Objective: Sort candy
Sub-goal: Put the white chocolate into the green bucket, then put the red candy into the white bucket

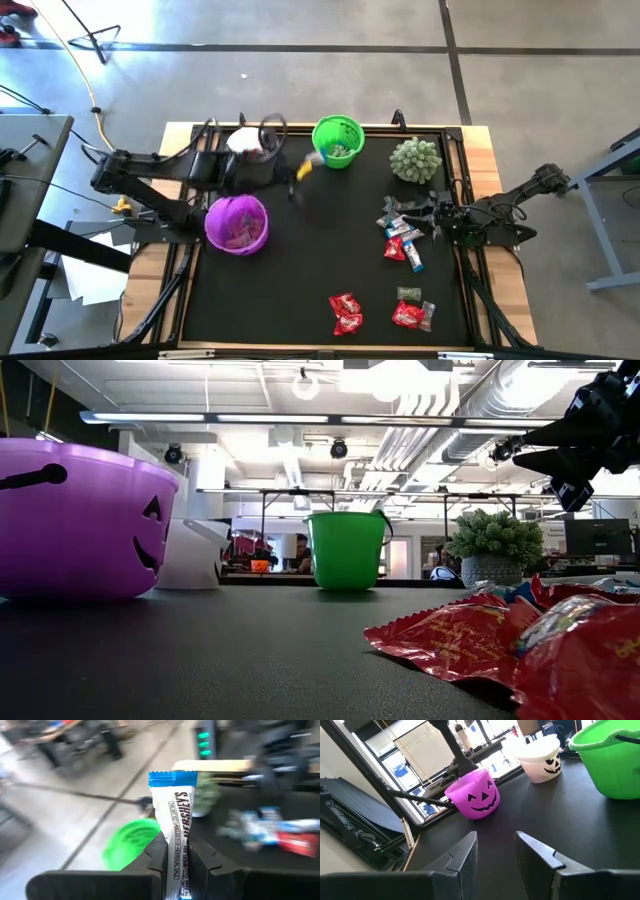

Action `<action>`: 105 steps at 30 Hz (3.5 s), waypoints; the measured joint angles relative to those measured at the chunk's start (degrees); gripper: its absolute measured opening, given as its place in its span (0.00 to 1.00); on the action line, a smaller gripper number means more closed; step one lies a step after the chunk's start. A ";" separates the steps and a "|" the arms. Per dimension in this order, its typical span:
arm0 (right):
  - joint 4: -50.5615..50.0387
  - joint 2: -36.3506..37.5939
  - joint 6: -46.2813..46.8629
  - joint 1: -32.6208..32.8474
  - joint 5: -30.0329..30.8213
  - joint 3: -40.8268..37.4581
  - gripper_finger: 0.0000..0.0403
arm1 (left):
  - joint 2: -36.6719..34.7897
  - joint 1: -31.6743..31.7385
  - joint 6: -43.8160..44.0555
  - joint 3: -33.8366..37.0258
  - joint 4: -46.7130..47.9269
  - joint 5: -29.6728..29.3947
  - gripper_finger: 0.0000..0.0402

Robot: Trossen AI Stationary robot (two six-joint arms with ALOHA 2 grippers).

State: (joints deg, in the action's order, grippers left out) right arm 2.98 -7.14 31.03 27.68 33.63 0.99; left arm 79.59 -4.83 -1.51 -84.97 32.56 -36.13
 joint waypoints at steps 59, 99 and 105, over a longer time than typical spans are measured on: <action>0.00 0.00 0.02 0.02 0.00 0.00 0.31 | 26.96 32.15 27.56 0.04 -12.47 22.51 0.08; -0.02 0.02 0.02 0.02 0.00 0.01 0.31 | 24.16 2.90 21.05 -0.02 1.18 34.80 0.39; -0.02 0.02 0.02 0.01 0.00 0.02 0.31 | 25.84 -5.40 27.68 -0.14 -3.52 33.88 0.39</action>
State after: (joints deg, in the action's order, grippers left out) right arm 2.96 -7.12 31.04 27.69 33.63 1.02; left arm 105.43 -10.24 26.17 -85.11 29.04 -2.25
